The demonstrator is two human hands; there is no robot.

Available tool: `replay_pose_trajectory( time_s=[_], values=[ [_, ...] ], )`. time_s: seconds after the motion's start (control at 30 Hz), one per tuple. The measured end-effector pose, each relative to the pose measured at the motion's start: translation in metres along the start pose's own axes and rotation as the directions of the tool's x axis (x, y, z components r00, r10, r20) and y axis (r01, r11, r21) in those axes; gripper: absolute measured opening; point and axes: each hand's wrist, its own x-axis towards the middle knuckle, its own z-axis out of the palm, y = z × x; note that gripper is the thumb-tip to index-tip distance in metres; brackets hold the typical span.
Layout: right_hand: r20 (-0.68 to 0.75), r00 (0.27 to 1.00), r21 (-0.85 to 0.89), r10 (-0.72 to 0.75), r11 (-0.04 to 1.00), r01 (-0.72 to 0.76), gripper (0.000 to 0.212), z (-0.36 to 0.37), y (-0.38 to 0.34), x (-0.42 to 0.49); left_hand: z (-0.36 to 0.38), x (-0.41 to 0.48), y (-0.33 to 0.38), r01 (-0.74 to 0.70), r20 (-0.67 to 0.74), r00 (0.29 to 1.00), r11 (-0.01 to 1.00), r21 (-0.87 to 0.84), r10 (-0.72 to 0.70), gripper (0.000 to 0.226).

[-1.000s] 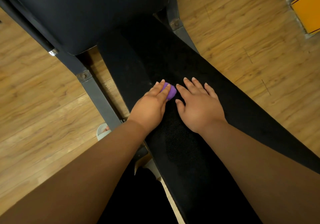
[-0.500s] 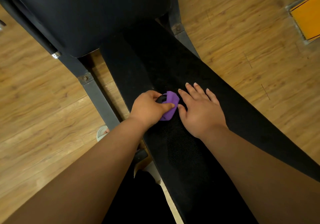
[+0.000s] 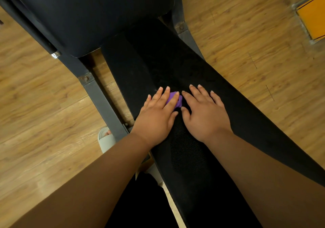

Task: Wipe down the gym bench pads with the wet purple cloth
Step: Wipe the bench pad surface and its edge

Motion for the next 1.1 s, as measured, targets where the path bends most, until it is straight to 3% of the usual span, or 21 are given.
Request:
replay_pose_trajectory(
  time_s=[0.3,0.43,0.53,0.63,0.83,1.03,1.1],
  values=[
    [0.008,1.0,-0.014,-0.001,1.0,0.001,0.052,0.001,0.0,0.001,0.002,-0.001,-0.007,-0.091,-0.105,0.991,0.994,-0.068,0.083,0.05],
    [0.009,1.0,-0.019,-0.005,1.0,0.006,0.053,0.001,-0.001,0.001,-0.001,0.014,-0.011,-0.101,-0.072,0.993,0.99,-0.098,0.094,0.048],
    [0.006,1.0,-0.031,-0.006,1.0,0.006,0.053,0.002,-0.001,0.001,-0.006,0.036,-0.01,-0.069,-0.021,0.997,0.997,-0.047,0.068,0.048],
    [0.012,1.0,-0.048,-0.003,0.999,0.004,0.055,0.004,0.0,0.001,-0.002,0.036,-0.005,-0.038,-0.071,0.997,0.999,-0.008,0.038,0.046],
    [0.017,1.0,-0.057,0.001,0.998,0.0,0.056,0.004,-0.001,0.002,0.012,-0.007,-0.016,-0.151,-0.148,0.977,0.988,0.03,0.154,0.04],
    [0.021,1.0,-0.067,0.0,0.998,0.002,0.057,0.005,-0.001,0.003,-0.004,0.046,-0.014,0.04,-0.033,0.999,0.998,0.042,-0.038,0.049],
    [0.022,1.0,-0.072,-0.006,0.997,0.007,0.057,0.006,-0.001,0.002,0.0,0.033,-0.013,0.007,-0.042,0.999,0.999,0.032,-0.005,0.052]
  ],
)
